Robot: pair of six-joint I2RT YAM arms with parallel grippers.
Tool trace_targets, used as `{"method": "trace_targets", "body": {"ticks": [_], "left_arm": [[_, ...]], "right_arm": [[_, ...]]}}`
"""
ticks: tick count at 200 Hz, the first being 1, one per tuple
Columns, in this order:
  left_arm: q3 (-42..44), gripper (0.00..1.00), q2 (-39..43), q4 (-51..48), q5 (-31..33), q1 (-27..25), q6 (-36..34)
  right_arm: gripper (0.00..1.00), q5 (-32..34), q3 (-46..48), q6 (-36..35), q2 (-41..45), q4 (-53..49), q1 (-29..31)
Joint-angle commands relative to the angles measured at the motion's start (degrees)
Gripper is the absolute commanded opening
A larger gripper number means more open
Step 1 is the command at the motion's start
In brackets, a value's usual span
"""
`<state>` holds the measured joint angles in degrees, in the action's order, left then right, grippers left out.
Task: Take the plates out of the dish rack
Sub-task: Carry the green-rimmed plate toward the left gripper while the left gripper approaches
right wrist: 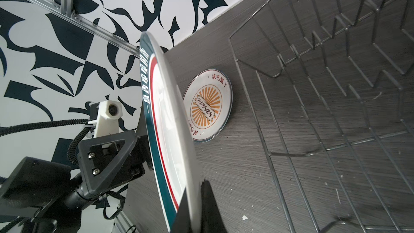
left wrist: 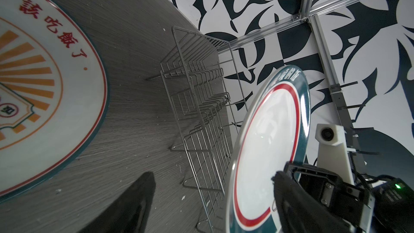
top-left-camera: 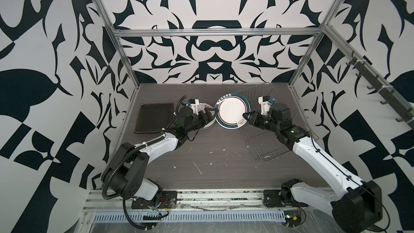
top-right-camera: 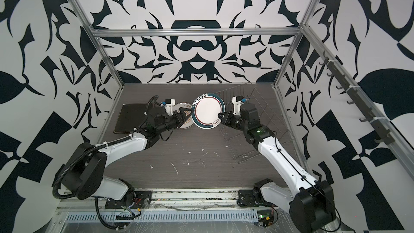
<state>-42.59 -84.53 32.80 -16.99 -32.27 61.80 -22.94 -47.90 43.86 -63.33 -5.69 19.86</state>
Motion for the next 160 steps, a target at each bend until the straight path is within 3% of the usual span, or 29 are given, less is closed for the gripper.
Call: {"method": "trace_targets", "body": {"ticks": [1,109,160], "left_arm": [[-1.1,0.86,-1.0,2.6,-0.9,-0.1,0.7],[0.0,0.73,-2.5,7.8,-2.2,-0.1,3.0],[0.1,0.61,-3.2,8.9,-2.7,-0.2,3.6]], "right_arm": [[0.0,-3.9,-0.4,1.3,1.0,6.5,0.1],[0.0,-6.2,0.8,2.2,1.1,8.2,0.1],[0.0,-6.2,0.7,1.9,1.1,8.2,0.1]]}}
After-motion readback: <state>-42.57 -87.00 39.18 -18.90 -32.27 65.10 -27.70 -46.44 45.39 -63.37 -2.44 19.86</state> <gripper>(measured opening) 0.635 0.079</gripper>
